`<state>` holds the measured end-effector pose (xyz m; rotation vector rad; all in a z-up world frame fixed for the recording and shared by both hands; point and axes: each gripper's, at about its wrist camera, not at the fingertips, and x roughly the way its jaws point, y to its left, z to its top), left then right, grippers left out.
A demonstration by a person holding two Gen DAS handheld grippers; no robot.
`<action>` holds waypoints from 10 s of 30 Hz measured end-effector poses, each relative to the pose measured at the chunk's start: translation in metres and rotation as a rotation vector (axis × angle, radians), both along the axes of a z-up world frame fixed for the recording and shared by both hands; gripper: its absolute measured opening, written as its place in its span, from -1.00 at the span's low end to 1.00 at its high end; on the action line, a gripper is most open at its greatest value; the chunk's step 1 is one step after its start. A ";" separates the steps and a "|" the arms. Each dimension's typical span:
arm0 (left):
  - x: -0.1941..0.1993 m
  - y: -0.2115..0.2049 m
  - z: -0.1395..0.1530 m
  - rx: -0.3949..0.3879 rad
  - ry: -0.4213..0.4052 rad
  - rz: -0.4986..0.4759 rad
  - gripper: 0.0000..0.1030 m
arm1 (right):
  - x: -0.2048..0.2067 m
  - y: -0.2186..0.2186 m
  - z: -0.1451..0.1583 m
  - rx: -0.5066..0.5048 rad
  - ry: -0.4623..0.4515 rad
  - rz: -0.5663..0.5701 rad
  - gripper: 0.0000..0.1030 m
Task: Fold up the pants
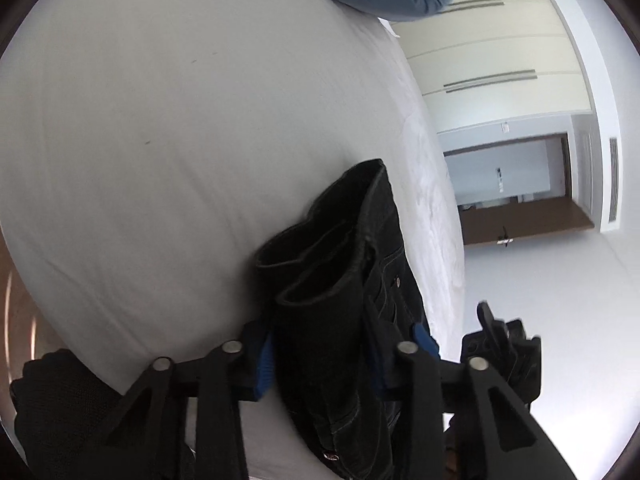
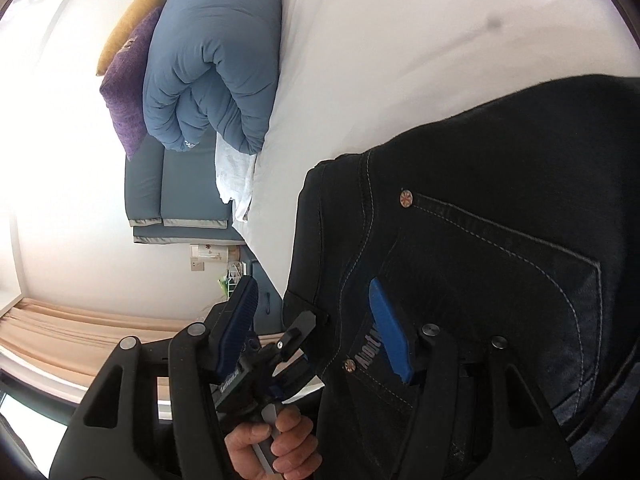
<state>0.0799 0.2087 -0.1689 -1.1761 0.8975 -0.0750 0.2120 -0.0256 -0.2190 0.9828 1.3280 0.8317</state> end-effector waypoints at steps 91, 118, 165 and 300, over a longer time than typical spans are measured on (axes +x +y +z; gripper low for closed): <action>-0.027 -0.433 0.089 0.725 -0.365 -1.141 0.51 | -0.135 -0.391 -0.020 -0.067 0.009 -0.305 -0.45; 0.118 -0.254 0.063 0.604 -0.088 -0.816 0.90 | -0.221 -0.414 0.013 -0.187 -0.075 -0.392 1.00; 0.160 -0.317 0.120 0.682 -0.248 -0.899 -0.65 | -0.086 -0.365 0.112 -0.545 -0.338 -0.251 -0.69; -0.021 -0.326 0.221 1.032 -0.258 -0.503 1.00 | -0.288 -0.323 0.272 -1.137 -0.447 -0.555 0.98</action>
